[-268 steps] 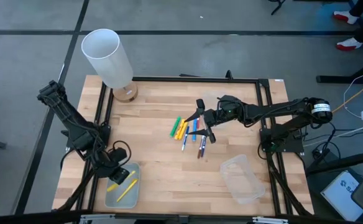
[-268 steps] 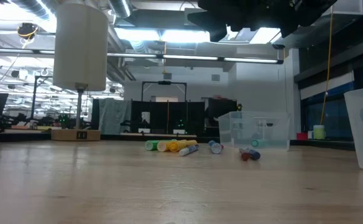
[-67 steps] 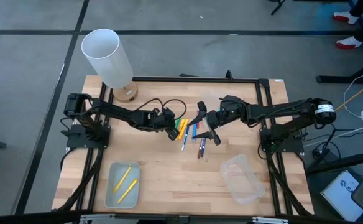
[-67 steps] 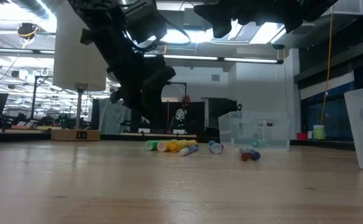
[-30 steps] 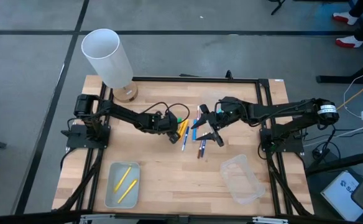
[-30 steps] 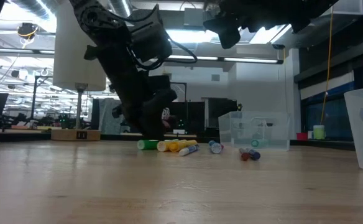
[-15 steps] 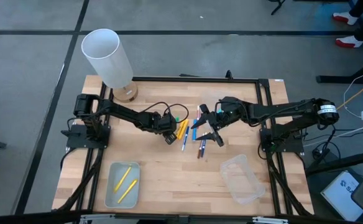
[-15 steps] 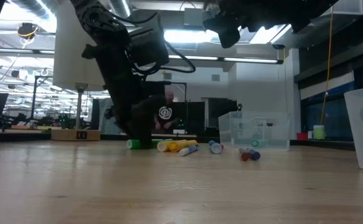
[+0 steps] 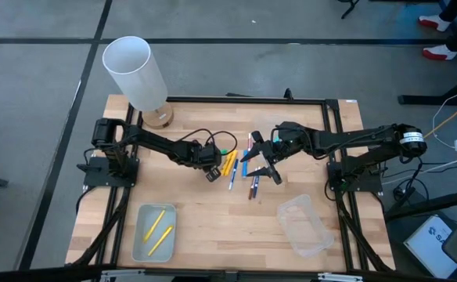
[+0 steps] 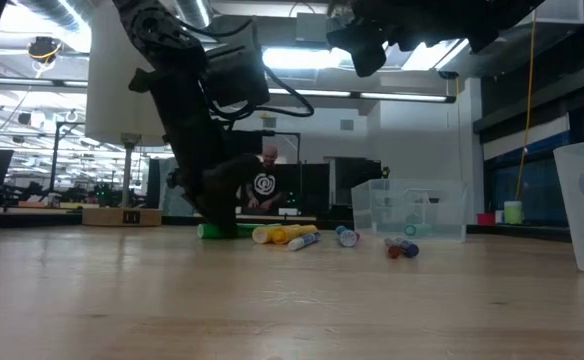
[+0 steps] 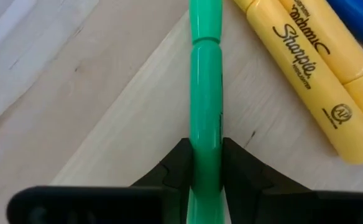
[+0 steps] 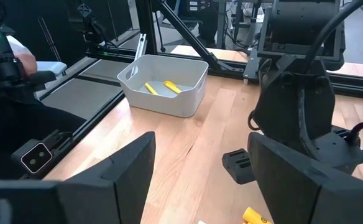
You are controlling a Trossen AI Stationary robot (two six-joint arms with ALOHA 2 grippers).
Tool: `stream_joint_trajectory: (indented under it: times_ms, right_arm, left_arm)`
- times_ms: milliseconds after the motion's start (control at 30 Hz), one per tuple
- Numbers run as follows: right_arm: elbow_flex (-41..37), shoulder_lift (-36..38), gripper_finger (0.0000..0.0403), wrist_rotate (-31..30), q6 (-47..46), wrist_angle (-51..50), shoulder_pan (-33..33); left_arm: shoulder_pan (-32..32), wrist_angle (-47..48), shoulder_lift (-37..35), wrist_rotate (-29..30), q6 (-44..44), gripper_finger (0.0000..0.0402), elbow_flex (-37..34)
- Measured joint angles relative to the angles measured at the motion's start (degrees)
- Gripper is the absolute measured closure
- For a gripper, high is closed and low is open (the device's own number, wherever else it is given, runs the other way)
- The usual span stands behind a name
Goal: Pick & Place Markers
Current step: Put the green highlighter pen into the top transparent bin
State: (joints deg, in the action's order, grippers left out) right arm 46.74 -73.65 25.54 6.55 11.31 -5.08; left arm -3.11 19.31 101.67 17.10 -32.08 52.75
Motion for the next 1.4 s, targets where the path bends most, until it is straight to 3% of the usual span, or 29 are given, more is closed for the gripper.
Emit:
stream_joint_trajectory:
  times_ms: [433, 600, 833, 1133, 1267, 1400]
  right_arm:
    - [0.0, 0.0, 0.0147, -0.04, 0.17, 0.0, 0.02]
    - [0.0, 0.0, 0.0147, -0.21, 0.09, 0.0, 0.02]
    - [0.0, 0.0, 0.0147, -0.52, -0.33, 0.0, 0.02]
    - [0.0, 0.02, 0.0147, -0.52, -0.33, 0.02, 0.02]
    - [0.0, 0.01, 0.0147, -0.52, -0.29, 1.09, 0.02]
    - [0.0, 0.02, 0.0147, -0.57, -0.09, 2.33, 0.02]
  left_arm:
    - [0.47, 2.74, -8.81, 1.58, 2.24, 0.0341, -0.31]
    - [1.58, 4.3, -14.08, 4.8, 2.47, 0.0341, -0.22]
    - [4.95, 7.74, -21.12, 8.87, 2.41, 0.0341, -0.18]
    - [11.21, 8.99, -29.78, 9.39, 2.61, 0.0341, -0.28]
    - [13.66, 5.97, -35.67, 11.93, 3.24, 0.0341, -3.8]
    - [15.0, -2.89, -42.93, 11.73, 3.34, 0.0341, -10.76]
